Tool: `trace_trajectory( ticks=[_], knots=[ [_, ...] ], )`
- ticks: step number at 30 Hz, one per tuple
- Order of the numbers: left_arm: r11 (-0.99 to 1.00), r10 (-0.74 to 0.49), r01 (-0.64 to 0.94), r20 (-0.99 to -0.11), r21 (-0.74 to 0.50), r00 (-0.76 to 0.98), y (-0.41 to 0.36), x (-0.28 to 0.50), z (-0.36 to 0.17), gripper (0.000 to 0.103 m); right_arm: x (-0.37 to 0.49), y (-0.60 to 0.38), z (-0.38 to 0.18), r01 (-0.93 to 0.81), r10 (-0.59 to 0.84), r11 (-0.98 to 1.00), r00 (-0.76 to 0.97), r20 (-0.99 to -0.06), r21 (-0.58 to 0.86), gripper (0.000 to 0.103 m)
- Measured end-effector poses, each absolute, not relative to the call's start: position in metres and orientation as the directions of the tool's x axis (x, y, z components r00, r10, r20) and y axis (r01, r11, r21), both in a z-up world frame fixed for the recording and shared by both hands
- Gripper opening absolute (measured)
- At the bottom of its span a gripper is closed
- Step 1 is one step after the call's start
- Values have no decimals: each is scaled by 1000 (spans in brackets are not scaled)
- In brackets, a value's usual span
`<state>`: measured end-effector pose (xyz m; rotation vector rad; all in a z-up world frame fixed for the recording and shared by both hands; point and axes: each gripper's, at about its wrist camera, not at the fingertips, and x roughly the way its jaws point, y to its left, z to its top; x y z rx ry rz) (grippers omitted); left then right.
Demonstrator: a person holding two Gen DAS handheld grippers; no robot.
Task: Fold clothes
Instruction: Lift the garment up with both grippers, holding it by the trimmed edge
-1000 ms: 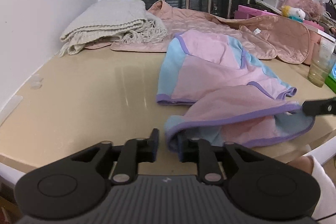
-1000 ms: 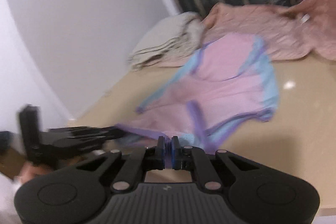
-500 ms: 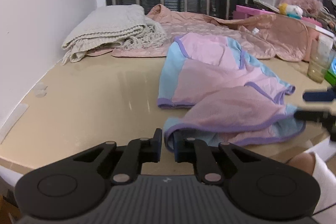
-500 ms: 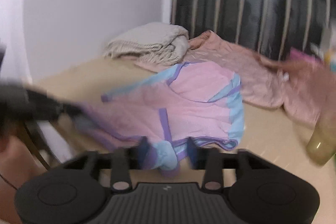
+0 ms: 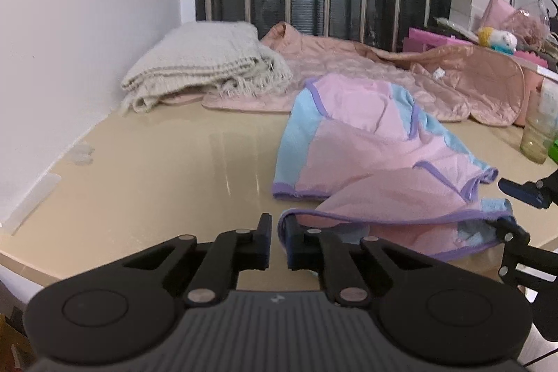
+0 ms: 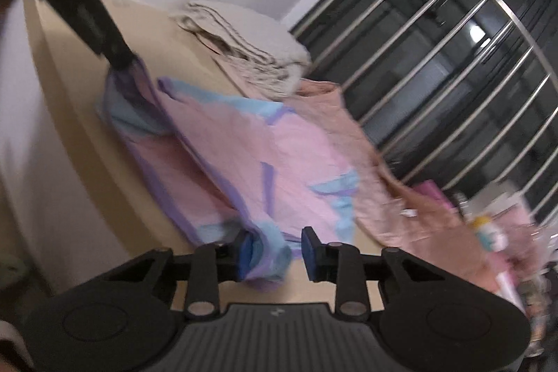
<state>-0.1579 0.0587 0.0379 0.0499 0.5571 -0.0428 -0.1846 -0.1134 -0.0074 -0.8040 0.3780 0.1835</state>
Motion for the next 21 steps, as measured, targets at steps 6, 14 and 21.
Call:
trace_trajectory(
  ticks=[6, 14, 21],
  knots=[
    [994, 21, 28, -431, 108, 902, 43, -184, 46, 5, -192, -101, -16, -251, -2, 616, 947, -320, -747, 31],
    [964, 113, -25, -322, 265, 940, 27, -208, 33, 6, -197, -103, -5, -260, 37, 700, 943, -330, -665, 0],
    [942, 62, 55, -334, 330, 941, 7, -224, 15, 21, -203, -135, 22, -234, 60, 818, 943, -327, -526, 1]
  ],
)
